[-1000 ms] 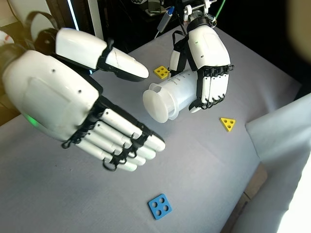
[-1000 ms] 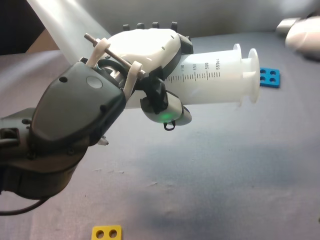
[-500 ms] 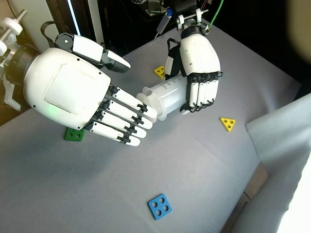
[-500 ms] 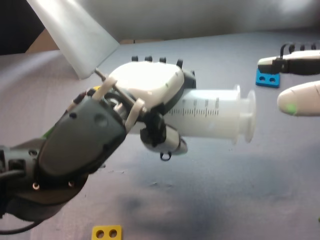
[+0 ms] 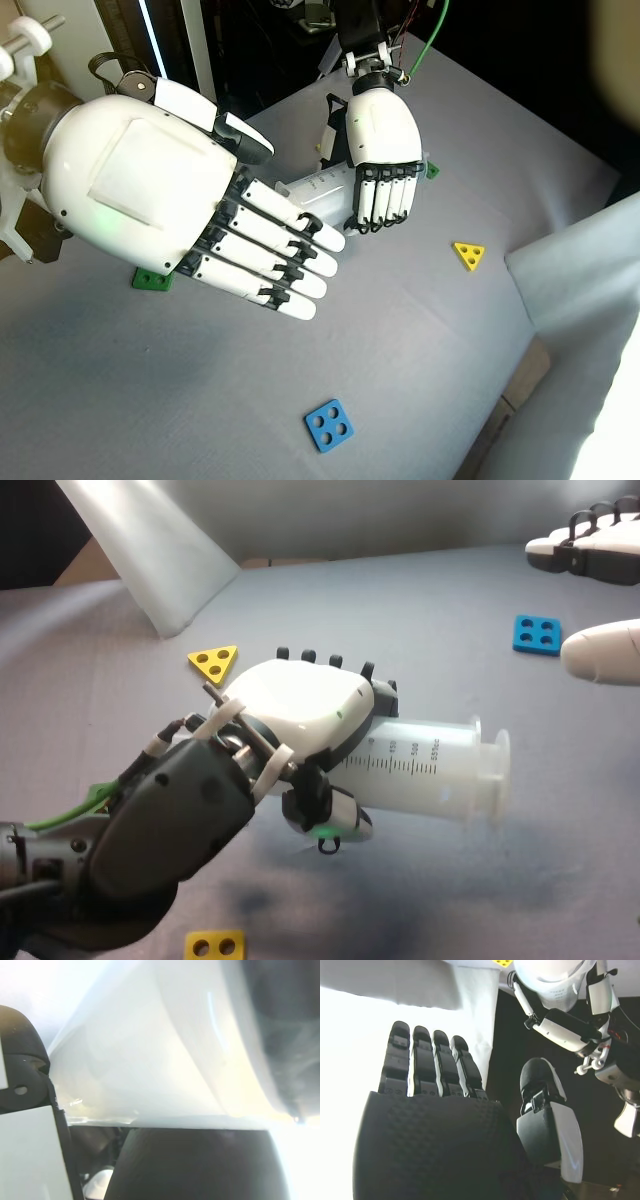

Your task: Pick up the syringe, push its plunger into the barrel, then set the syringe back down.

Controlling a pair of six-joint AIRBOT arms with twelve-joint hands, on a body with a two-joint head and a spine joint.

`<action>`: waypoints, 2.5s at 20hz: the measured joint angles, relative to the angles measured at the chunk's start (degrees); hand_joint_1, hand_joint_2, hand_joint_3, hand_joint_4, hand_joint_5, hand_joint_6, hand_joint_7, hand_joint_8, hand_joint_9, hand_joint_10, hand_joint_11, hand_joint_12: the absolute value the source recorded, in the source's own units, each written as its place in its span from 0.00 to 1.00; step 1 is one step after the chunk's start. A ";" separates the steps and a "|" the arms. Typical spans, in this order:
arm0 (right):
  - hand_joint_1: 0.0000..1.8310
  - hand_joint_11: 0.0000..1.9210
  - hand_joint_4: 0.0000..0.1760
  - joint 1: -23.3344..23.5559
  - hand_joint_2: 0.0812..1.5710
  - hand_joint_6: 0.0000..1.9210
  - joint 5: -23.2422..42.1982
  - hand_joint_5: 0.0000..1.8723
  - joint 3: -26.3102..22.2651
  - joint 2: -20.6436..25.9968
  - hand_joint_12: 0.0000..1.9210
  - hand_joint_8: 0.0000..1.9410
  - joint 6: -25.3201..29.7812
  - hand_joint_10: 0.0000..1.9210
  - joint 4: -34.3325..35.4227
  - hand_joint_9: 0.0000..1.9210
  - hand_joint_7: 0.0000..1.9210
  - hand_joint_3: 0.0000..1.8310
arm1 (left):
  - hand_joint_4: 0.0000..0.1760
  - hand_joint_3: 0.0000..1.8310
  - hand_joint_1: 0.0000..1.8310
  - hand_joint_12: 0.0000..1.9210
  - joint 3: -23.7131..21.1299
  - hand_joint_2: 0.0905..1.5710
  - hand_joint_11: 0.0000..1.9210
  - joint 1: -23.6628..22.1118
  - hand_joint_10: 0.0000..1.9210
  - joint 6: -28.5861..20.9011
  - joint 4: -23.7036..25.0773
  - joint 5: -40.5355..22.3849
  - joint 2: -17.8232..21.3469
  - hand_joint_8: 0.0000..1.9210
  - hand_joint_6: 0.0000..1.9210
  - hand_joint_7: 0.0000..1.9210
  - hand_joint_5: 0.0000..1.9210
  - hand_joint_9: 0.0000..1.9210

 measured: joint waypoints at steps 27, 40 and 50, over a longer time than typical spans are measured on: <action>0.00 0.00 0.00 -3.85 0.80 0.00 -5.88 0.00 0.00 -3.02 0.00 0.00 7.13 0.00 -13.70 0.00 0.00 0.00 | 0.00 0.00 0.48 0.39 1.42 0.59 0.09 4.00 0.11 -5.11 5.40 -0.85 -3.32 0.06 0.07 0.28 0.26 0.25; 0.00 0.01 0.00 -4.20 0.81 0.00 -6.78 0.00 0.00 -3.13 0.01 0.00 7.23 0.00 -15.08 0.00 0.00 0.00 | 0.00 0.00 0.32 0.16 0.59 0.57 0.00 2.58 0.00 -6.45 8.11 0.09 -0.85 0.00 0.00 0.09 0.09 0.08; 0.00 0.01 0.00 -4.31 0.80 0.00 -15.10 0.01 0.02 -3.15 0.02 0.00 20.50 0.00 -29.46 0.01 0.01 0.00 | 0.00 0.00 0.31 0.15 1.62 0.58 0.00 -8.20 0.00 -20.15 29.86 17.44 10.29 0.00 0.00 0.07 0.09 0.07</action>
